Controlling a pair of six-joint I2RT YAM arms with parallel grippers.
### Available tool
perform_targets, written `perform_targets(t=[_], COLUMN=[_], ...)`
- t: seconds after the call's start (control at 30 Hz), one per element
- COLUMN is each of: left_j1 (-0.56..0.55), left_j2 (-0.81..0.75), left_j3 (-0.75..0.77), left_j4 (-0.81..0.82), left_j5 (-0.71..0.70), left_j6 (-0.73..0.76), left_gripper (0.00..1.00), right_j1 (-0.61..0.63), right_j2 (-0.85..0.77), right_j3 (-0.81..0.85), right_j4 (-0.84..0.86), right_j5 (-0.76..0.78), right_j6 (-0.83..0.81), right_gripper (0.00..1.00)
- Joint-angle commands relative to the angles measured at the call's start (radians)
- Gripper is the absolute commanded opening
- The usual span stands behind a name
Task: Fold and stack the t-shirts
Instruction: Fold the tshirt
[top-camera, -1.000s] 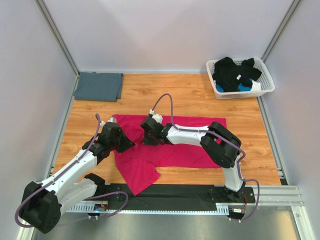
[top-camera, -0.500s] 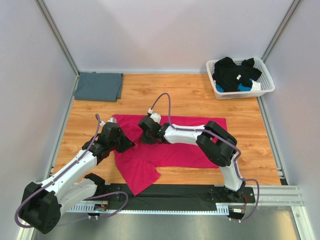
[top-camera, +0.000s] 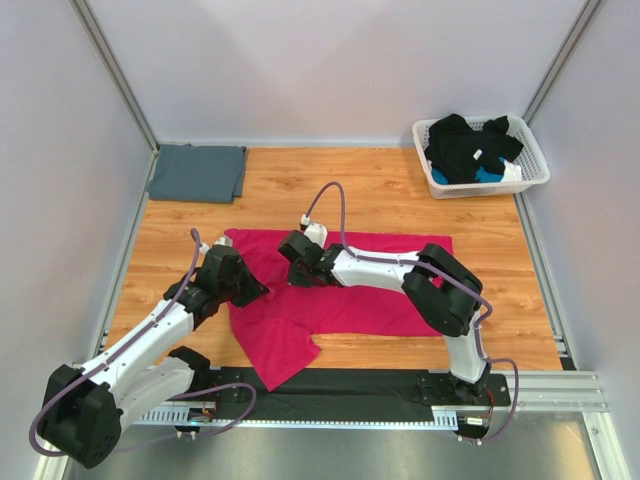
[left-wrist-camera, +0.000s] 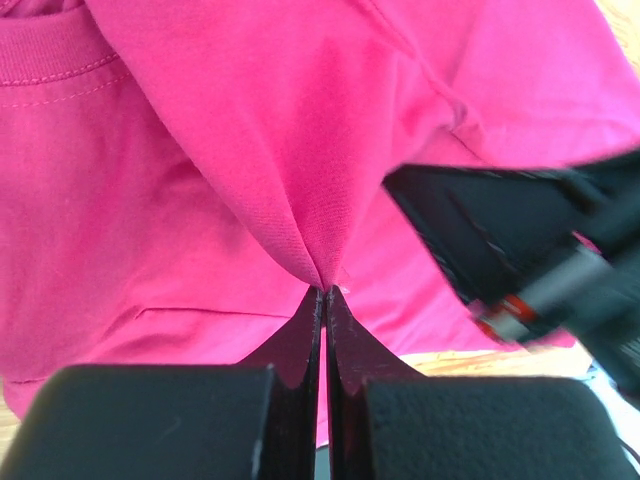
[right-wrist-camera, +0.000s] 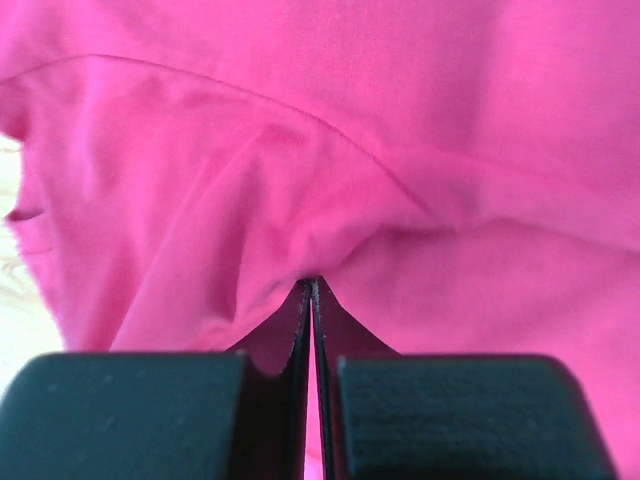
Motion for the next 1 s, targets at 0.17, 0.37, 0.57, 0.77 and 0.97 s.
perform_targets(t=[0.17,0.37,0.57,0.77,0.97], left_j1=[0.008,0.016,0.018,0.018,0.018], left_j2=[-0.024,-0.039,-0.039,-0.050,-0.068], left_j3=[0.008,0.001,-0.012,-0.039,-0.085], left_j4=[-0.036,-0.062,-0.074,-0.103,-0.146], left_j5=[-0.011,-0.016,-0.006,-0.005,0.015], left_j6=[0.010,0.007,0.002,0.002,0.000], left_gripper=[0.00,0.00,0.00,0.00,0.08], right_j1=[0.019,0.026,0.032,0.032,0.031], right_j2=[-0.156,-0.179,-0.197,-0.151,-0.102], right_j3=[-0.039,-0.062,-0.086,-0.092,-0.039], right_j4=[-0.067,-0.139,-0.209,-0.206,-0.239], right_j5=[0.062,0.043,0.046,-0.004,-0.032], right_j6=[-0.008,0.021,0.037,0.013,-0.034], right_gripper=[0.00,0.00,0.00,0.01,0.00])
